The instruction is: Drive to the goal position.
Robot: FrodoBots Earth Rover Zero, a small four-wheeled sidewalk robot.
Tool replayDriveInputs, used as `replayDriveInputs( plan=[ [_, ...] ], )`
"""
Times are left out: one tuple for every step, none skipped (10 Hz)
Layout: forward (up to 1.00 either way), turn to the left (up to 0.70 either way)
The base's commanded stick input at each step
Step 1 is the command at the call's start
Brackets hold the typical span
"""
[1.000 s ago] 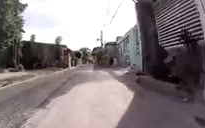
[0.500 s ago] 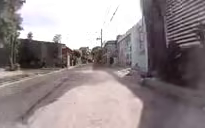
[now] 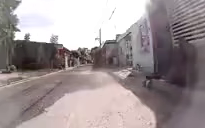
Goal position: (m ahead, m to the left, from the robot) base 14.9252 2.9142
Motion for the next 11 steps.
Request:
replayDriveInputs(
  plan=[
    [0.85,0.00],
    [0.85,0.00],
    [0.85,0.00],
    [0.85,0.00],
    [0.85,0.00],
    [0.85,0.00],
    [0.85,0.00],
    [0.85,0.04],
    [0.85,0.19],
    [0.85,0.26],
    [0.85,0.10]
  ],
)
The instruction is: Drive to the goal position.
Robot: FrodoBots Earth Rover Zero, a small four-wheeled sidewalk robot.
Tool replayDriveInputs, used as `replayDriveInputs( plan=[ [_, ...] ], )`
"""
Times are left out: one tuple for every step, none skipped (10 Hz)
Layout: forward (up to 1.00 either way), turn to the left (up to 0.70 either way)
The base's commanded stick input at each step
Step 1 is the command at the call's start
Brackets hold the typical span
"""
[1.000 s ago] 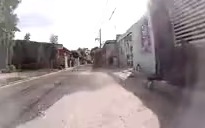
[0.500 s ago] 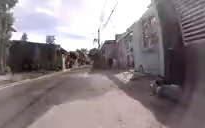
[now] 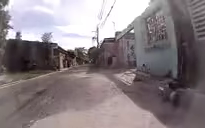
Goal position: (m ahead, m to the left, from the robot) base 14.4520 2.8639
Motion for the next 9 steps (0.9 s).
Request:
replayDriveInputs(
  plan=[
    [0.85,0.00],
    [0.85,0.00],
    [0.85,0.00],
    [0.85,0.00],
    [0.85,0.00],
    [0.85,0.00],
    [0.85,0.00],
    [0.85,0.00],
    [0.85,0.00]
  ],
)
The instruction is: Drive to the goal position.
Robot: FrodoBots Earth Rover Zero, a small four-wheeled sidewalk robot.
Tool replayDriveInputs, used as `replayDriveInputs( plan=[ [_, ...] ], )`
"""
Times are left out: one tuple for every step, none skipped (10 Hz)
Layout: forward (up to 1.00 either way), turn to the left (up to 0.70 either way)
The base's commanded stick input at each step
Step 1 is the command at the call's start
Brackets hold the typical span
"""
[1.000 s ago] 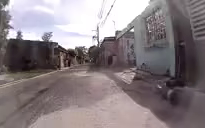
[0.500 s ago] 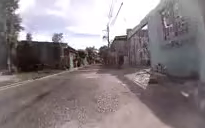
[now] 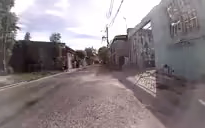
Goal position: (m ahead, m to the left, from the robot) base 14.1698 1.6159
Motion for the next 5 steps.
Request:
replayDriveInputs(
  plan=[
    [0.85,0.00],
    [0.85,0.00],
    [0.85,0.00],
    [0.85,0.00],
    [0.85,0.00]
  ],
)
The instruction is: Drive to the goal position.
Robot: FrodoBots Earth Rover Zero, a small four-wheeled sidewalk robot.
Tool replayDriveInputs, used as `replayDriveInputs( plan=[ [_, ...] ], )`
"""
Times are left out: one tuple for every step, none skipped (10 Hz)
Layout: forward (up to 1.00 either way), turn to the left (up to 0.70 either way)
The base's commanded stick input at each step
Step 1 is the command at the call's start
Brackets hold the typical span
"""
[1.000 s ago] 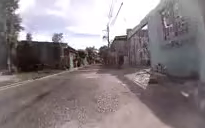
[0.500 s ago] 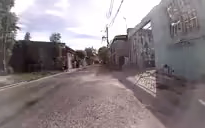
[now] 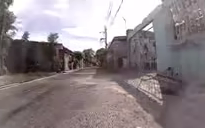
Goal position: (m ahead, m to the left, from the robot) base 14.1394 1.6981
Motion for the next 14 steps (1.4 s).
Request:
replayDriveInputs(
  plan=[
    [0.85,0.00],
    [0.85,0.00],
    [0.85,0.00],
    [0.85,0.00],
    [0.85,0.00],
    [0.85,0.00],
    [0.85,0.00],
    [0.85,0.00],
    [0.85,0.00],
    [0.85,0.00],
    [0.85,0.00],
    [0.85,0.00],
    [0.85,0.00],
    [0.85,0.00]
  ],
)
